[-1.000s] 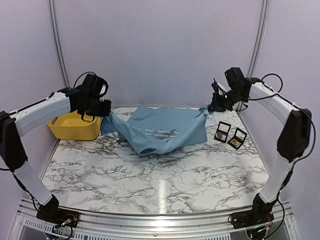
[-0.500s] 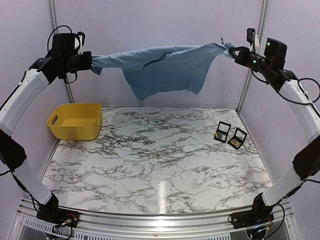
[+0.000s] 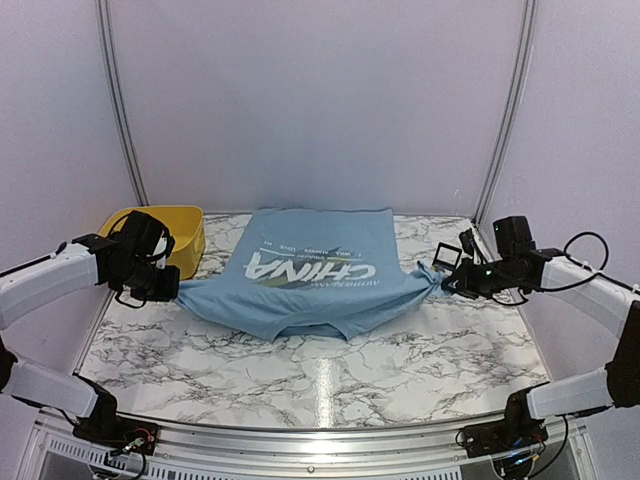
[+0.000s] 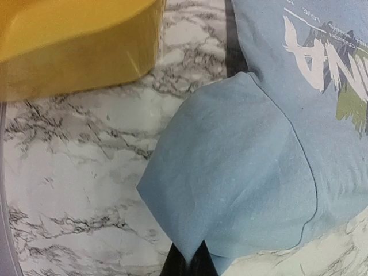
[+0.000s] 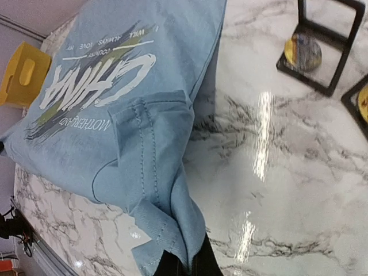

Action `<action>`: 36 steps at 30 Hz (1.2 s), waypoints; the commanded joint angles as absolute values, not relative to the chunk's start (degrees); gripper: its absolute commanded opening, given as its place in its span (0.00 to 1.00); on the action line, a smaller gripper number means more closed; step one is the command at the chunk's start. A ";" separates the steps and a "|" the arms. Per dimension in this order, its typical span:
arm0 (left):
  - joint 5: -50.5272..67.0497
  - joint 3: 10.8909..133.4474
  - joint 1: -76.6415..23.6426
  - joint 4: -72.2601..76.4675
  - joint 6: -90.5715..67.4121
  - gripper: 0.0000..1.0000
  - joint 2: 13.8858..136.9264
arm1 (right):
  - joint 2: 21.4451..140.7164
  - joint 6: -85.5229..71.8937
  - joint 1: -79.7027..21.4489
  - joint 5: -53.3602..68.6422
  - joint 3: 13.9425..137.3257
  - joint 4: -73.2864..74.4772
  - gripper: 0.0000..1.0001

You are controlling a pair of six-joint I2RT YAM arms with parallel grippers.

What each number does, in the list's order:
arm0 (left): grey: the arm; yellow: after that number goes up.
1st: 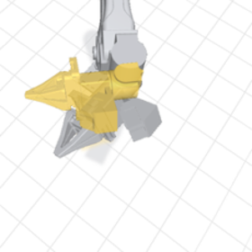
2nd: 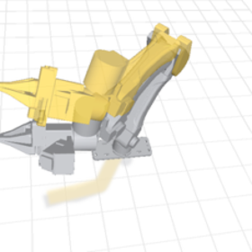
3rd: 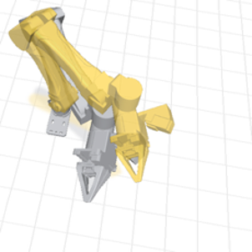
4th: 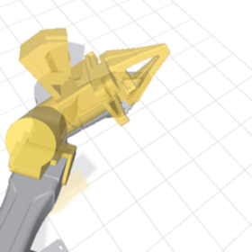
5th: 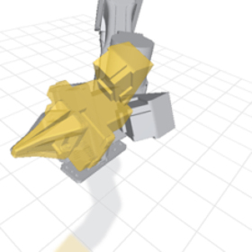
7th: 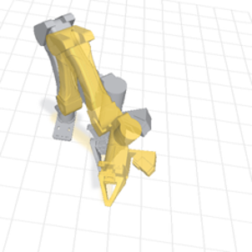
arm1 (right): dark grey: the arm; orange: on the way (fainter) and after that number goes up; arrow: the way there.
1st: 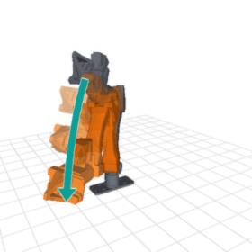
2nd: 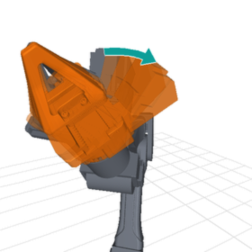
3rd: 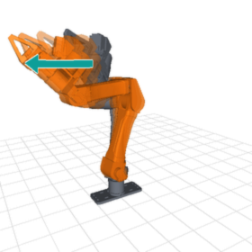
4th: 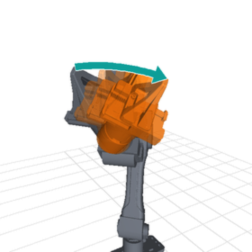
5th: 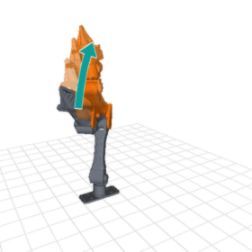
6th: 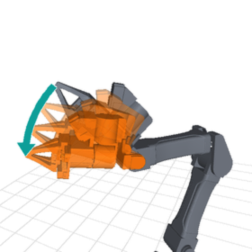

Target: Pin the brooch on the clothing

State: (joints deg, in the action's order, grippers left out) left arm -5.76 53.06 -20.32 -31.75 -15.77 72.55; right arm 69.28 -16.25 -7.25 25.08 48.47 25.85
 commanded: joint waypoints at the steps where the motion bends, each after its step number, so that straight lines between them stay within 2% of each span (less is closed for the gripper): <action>1: -2.33 46.72 -20.55 -33.63 -20.47 0.00 70.11 | 66.77 -17.89 -8.28 28.26 43.20 28.64 0.00; 5: -1.01 44.09 -20.98 -33.53 -22.83 0.08 69.49 | 65.67 -19.73 -9.97 29.13 38.48 30.35 0.00; 8: -3.34 43.16 -21.11 -32.52 -22.98 0.12 69.37 | 65.32 -20.52 -10.02 23.21 37.59 33.36 0.02; 10: -4.43 44.17 -21.18 -30.77 -21.84 0.09 70.64 | 65.70 -22.36 -10.05 19.82 37.66 30.17 0.02; 13: -4.42 47.31 -21.44 -27.61 -19.63 0.00 73.49 | 69.34 -23.27 -10.06 21.47 40.52 25.22 0.02; 17: -9.16 50.05 -21.29 -22.63 -17.97 0.00 79.05 | 76.62 -23.04 -10.02 15.62 45.41 22.68 0.00; 22: -10.82 54.14 -21.18 -18.81 -18.02 0.00 87.96 | 84.52 -22.83 -10.33 14.93 50.28 19.46 0.00; 23: -10.76 54.67 -21.18 -17.99 -17.97 0.01 89.23 | 85.33 -22.49 -10.37 14.42 51.05 19.55 0.04; 24: -10.85 55.37 -21.18 -17.50 -17.87 0.08 90.47 | 86.13 -22.10 -10.37 13.95 51.96 20.01 0.11; 25: -10.89 56.16 -21.18 -17.40 -17.61 0.20 91.49 | 86.62 -21.74 -10.37 13.59 52.85 20.87 0.20; 27: -10.87 57.48 -21.20 -17.36 -16.91 0.51 92.34 | 86.84 -20.79 -10.35 12.17 54.95 23.53 0.38; 29: -11.65 57.77 -21.55 -17.32 -16.11 0.63 90.90 | 85.53 -20.05 -10.50 10.10 56.21 26.90 0.47; 31: -13.23 57.38 -22.84 -17.32 -14.25 0.67 87.20 | 82.81 -19.27 -12.19 6.24 57.13 29.19 0.52; 33: -14.68 56.78 -26.29 -17.31 -9.89 0.66 83.31 | 79.93 -18.21 -16.61 1.26 57.87 30.44 0.53; 36: -12.63 54.96 -34.15 -16.66 -4.56 0.64 80.63 | 78.17 -16.95 -26.46 2.42 55.85 26.28 0.52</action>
State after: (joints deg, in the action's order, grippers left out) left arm -13.17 55.83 -25.74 -18.76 -12.75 85.71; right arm 81.21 -19.42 -16.25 5.37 55.42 27.44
